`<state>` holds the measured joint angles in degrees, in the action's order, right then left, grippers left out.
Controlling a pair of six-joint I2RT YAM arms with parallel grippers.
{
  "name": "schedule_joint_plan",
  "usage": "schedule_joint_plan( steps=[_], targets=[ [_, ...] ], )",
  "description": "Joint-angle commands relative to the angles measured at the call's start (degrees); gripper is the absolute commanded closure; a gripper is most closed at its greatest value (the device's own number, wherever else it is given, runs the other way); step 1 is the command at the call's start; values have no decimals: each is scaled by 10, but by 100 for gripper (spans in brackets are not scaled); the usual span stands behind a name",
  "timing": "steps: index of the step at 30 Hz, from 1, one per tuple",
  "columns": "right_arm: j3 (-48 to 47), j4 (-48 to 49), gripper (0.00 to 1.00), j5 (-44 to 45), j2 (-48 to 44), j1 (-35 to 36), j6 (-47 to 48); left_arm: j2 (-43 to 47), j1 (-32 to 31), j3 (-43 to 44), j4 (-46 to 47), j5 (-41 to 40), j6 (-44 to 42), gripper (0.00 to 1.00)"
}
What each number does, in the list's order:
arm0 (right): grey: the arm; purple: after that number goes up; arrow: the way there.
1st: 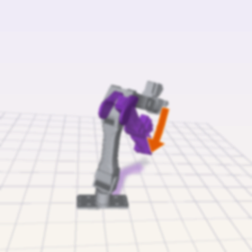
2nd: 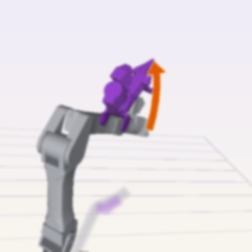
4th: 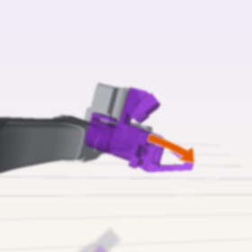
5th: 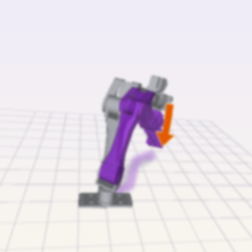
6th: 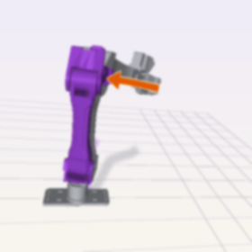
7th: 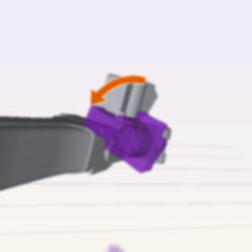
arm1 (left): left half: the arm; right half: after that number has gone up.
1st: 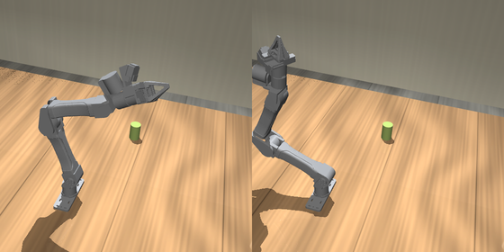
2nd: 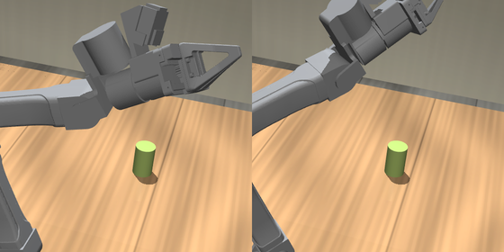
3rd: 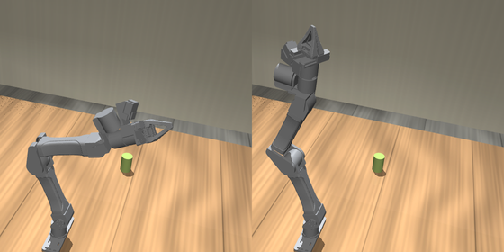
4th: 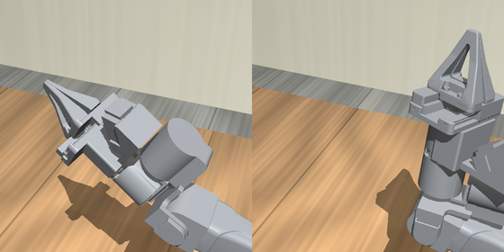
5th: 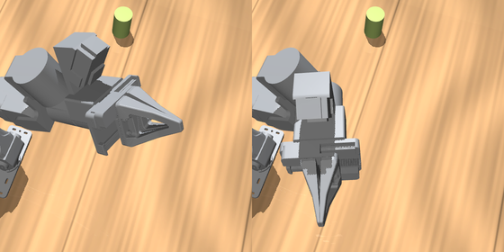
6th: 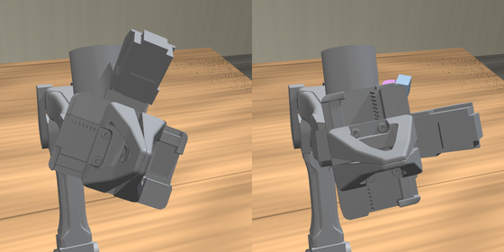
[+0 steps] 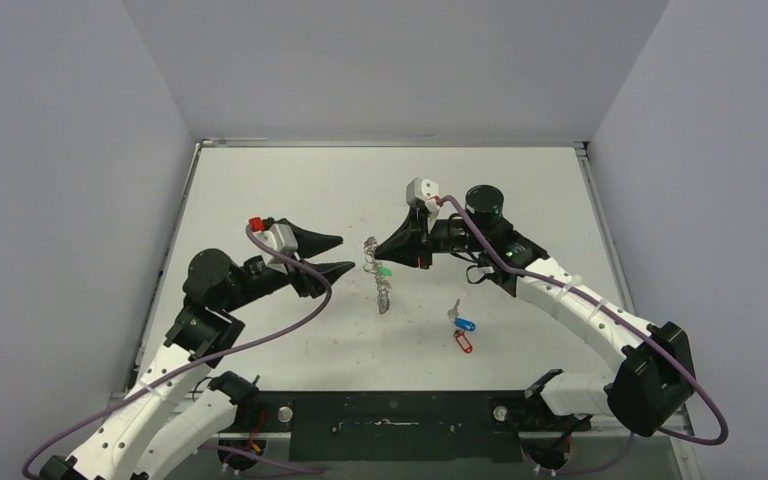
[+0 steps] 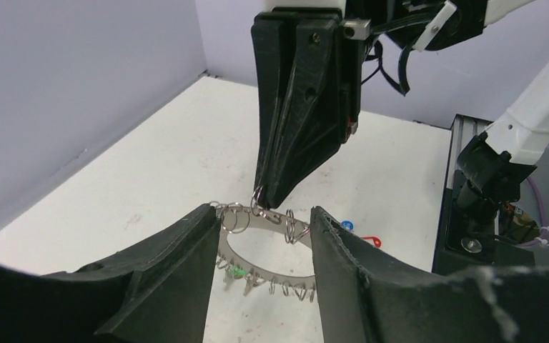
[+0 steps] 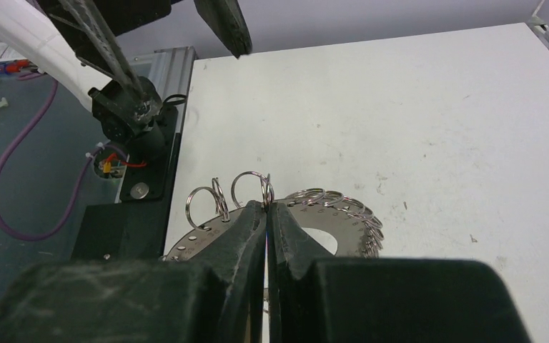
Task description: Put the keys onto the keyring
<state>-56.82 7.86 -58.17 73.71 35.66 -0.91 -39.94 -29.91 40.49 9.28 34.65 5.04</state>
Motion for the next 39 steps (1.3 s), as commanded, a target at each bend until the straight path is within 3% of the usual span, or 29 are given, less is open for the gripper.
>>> schedule_joint_plan(
  steps=[1,13,19,27,29,34,39],
  targets=[
    [-20,30,100,-20,-26,-1,-8,-12,-2,9,-61,-34,-12,54],
    [-24,33,100,-25,-30,0,-20,-65,-9,26,-36,2,-25,60],
    [-20,34,100,-23,-30,0,-22,-93,-16,18,25,18,-12,73],
    [-22,37,100,-22,-27,0,-24,-126,-34,20,76,26,-5,74],
    [-22,37,100,-22,-27,0,-24,-131,-36,20,81,27,-5,79],
    [-20,38,100,-22,-27,0,-26,-138,-38,18,80,26,-9,100],
    [-19,37,100,-21,-27,0,-27,-133,-38,22,55,14,-21,100]
  ],
)
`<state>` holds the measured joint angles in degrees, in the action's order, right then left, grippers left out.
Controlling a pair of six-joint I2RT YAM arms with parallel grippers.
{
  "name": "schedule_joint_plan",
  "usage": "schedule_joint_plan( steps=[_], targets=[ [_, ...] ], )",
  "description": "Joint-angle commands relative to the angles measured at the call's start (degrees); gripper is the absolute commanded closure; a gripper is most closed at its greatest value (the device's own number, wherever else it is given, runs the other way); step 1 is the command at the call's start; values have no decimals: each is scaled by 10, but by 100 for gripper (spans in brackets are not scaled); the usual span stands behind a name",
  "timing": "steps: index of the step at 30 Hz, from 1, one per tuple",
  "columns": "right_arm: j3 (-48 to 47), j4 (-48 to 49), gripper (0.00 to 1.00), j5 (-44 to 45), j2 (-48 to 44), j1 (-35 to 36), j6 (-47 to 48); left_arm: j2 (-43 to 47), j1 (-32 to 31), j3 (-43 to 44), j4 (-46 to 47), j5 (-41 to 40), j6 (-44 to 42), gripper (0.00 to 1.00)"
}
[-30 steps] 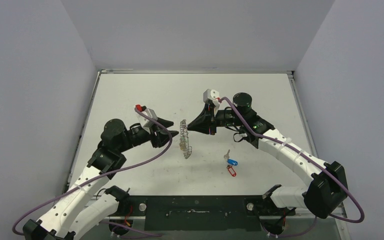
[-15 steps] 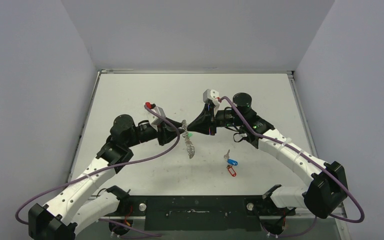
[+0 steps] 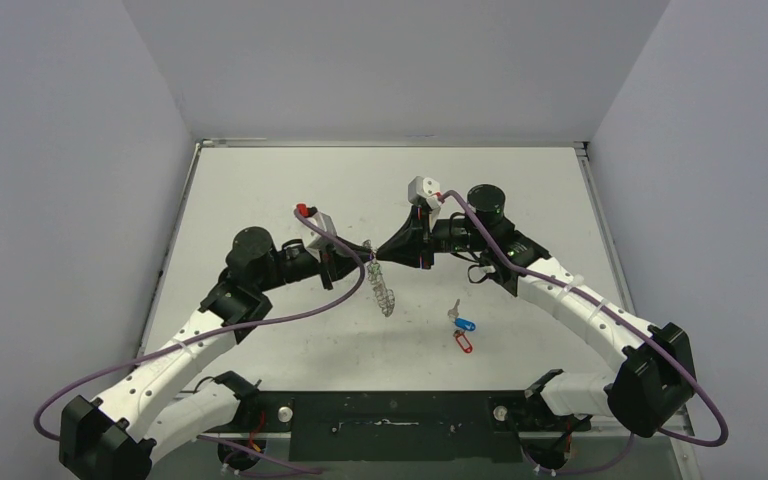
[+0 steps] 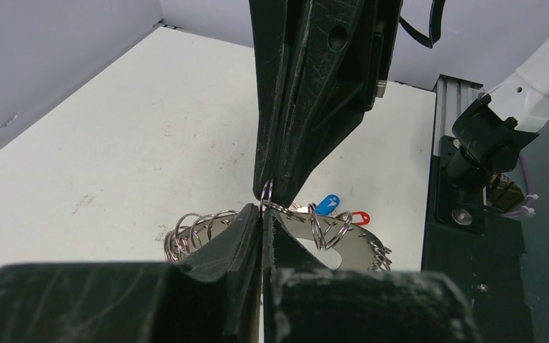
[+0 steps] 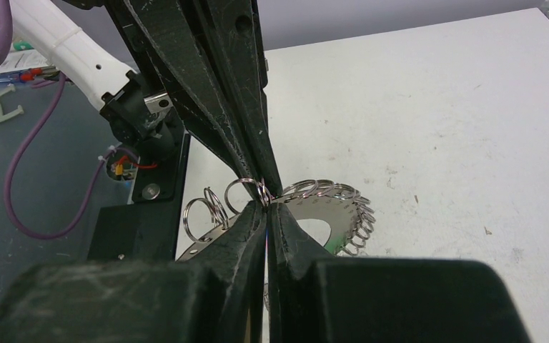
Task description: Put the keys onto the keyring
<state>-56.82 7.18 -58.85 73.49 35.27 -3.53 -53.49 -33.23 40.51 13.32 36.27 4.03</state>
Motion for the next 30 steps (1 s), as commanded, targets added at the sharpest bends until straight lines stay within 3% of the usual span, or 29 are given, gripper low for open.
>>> schedule_joint_plan(
  steps=[1,2,3,7,10,15,23,30],
  targets=[
    [-20,44,100,-12,-26,4,0,5,-4,24,4,-5,-17,100],
    [-20,43,100,-10,-25,4,0,6,-4,27,-5,-6,-23,100],
    [-21,40,93,-9,-26,4,3,9,-4,31,-16,-7,-28,100],
    [-36,0,59,11,-31,3,37,14,-4,51,-64,-9,-61,100],
    [-47,-30,48,27,-38,3,70,16,-4,63,-83,-5,-73,100],
    [-69,-69,47,24,-33,2,109,12,-4,81,-116,11,-92,100],
    [-99,-148,54,-2,-16,4,171,1,-5,116,-182,44,-118,100],
    [-123,-186,54,-30,6,12,194,-7,-5,124,-184,56,-117,100]
  ],
)
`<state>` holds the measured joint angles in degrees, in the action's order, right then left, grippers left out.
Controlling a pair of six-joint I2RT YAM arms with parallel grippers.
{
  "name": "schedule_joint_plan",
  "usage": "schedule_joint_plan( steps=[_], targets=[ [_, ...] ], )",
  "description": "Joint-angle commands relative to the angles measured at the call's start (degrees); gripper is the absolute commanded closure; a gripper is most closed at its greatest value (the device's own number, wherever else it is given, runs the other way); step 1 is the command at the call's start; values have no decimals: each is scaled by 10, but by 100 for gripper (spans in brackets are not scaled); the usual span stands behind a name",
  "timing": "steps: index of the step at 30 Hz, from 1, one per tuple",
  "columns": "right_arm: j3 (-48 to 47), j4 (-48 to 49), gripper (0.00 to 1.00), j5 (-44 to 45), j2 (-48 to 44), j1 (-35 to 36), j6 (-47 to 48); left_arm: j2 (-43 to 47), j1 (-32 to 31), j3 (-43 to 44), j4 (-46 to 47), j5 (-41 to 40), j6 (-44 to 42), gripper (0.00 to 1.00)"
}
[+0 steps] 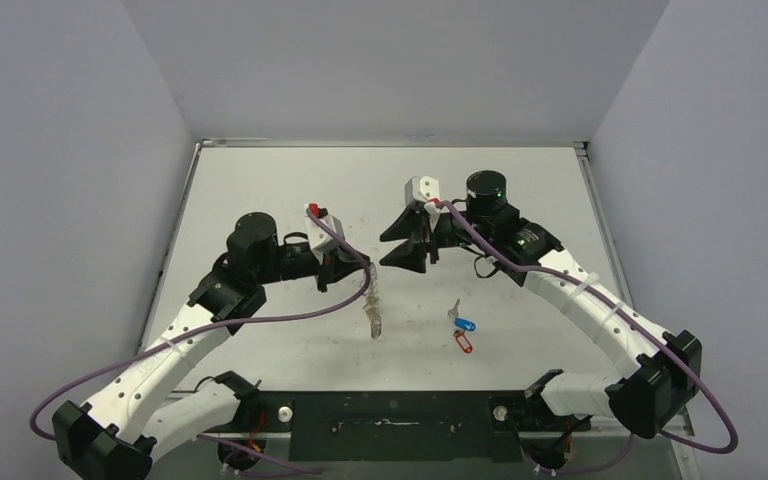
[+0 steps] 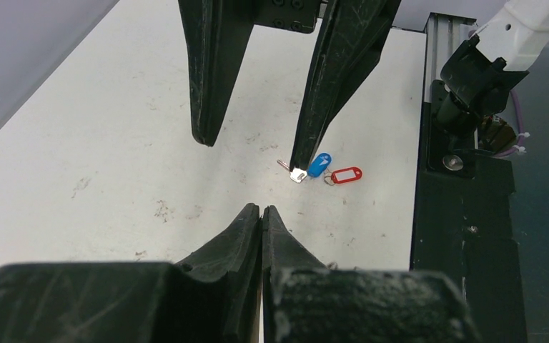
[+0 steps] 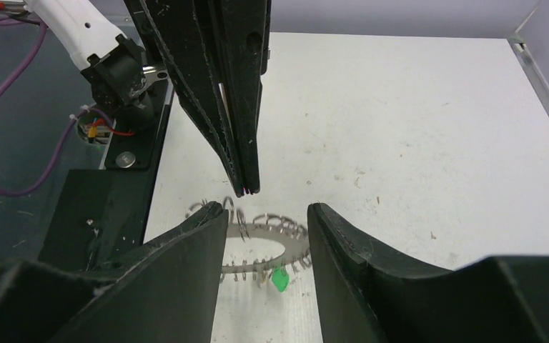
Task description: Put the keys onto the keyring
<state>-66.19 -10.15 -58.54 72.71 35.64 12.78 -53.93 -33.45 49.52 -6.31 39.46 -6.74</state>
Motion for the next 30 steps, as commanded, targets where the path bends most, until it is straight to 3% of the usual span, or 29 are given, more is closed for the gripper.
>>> schedule_joint_plan(
  steps=[1,8,13,18,24,30],
  targets=[
    [-30,-15,54,-35,16,11,32,-3,-3,33,15,25,-8,100],
    [-18,-29,55,0,15,20,33,-4,-3,26,13,19,-4,100],
    [32,-2,47,62,-13,18,9,9,-3,-11,9,-36,39,100],
    [70,15,43,80,-27,23,-5,16,-2,-36,-36,-151,156,79],
    [87,7,41,124,-15,60,-6,-3,6,-39,-129,-264,265,61],
    [84,8,37,195,33,103,-42,-63,69,-18,-229,-271,361,48]
  ],
)
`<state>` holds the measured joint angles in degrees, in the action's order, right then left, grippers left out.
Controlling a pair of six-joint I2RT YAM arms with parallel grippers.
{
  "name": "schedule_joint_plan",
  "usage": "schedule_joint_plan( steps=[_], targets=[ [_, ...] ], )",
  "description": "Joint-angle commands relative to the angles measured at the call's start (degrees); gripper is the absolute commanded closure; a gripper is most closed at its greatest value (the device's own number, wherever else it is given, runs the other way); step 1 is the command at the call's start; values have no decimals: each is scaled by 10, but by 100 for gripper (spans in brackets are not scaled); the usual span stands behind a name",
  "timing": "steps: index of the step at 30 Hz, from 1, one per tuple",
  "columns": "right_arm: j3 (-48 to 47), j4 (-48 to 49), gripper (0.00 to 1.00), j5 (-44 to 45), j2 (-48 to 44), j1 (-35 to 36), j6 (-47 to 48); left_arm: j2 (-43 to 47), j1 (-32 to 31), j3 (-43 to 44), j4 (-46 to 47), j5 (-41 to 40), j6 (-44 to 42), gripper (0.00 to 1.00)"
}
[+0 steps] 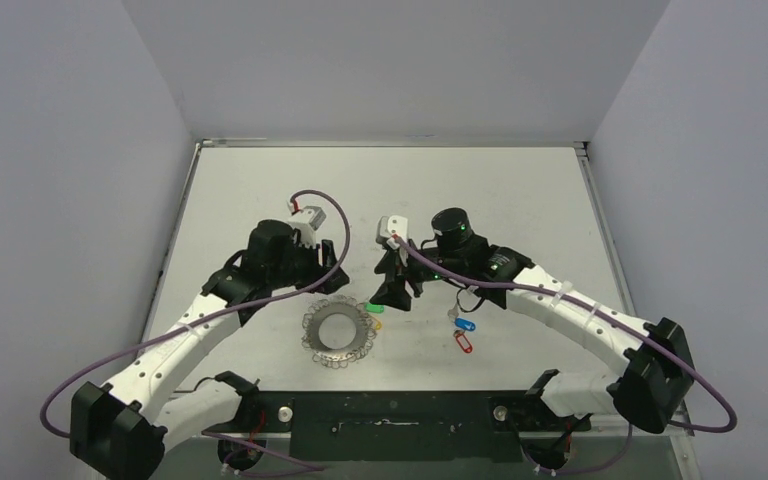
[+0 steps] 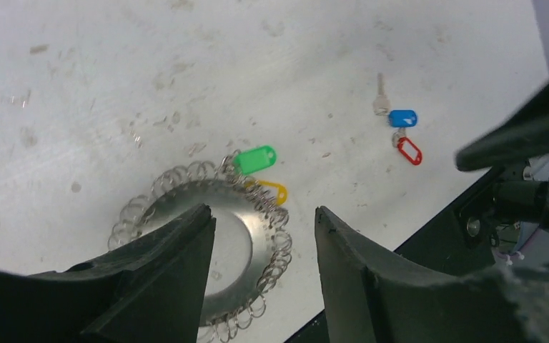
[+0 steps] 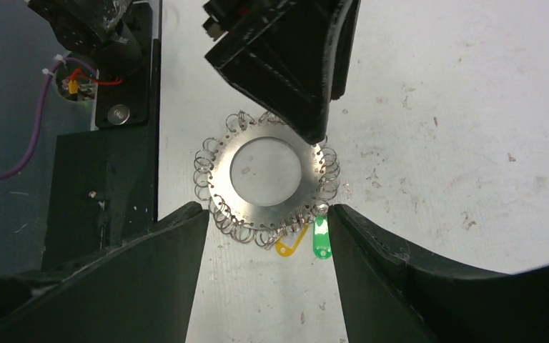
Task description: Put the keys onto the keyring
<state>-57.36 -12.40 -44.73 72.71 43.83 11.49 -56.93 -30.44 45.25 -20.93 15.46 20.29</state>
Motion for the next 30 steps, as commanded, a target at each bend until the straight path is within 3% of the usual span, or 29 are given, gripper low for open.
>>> schedule_joint_plan(
  steps=[1,7,14,19,22,30],
  targets=[
    [-9,29,37,70,43,27,-36,-46,57,30,-99,-22,101,47],
    [-44,34,38,141,111,70,-82,-112,146,55,-210,1,130,44],
    [-145,-24,40,191,226,141,-148,-101,203,38,-280,-64,148,43],
    [-202,-8,44,191,307,170,-209,-21,226,22,-295,-132,160,43],
    [-219,27,52,183,346,173,-257,56,227,20,-305,-195,170,43],
    [-265,41,53,209,422,174,-315,245,226,4,-277,-302,177,46]
  ],
)
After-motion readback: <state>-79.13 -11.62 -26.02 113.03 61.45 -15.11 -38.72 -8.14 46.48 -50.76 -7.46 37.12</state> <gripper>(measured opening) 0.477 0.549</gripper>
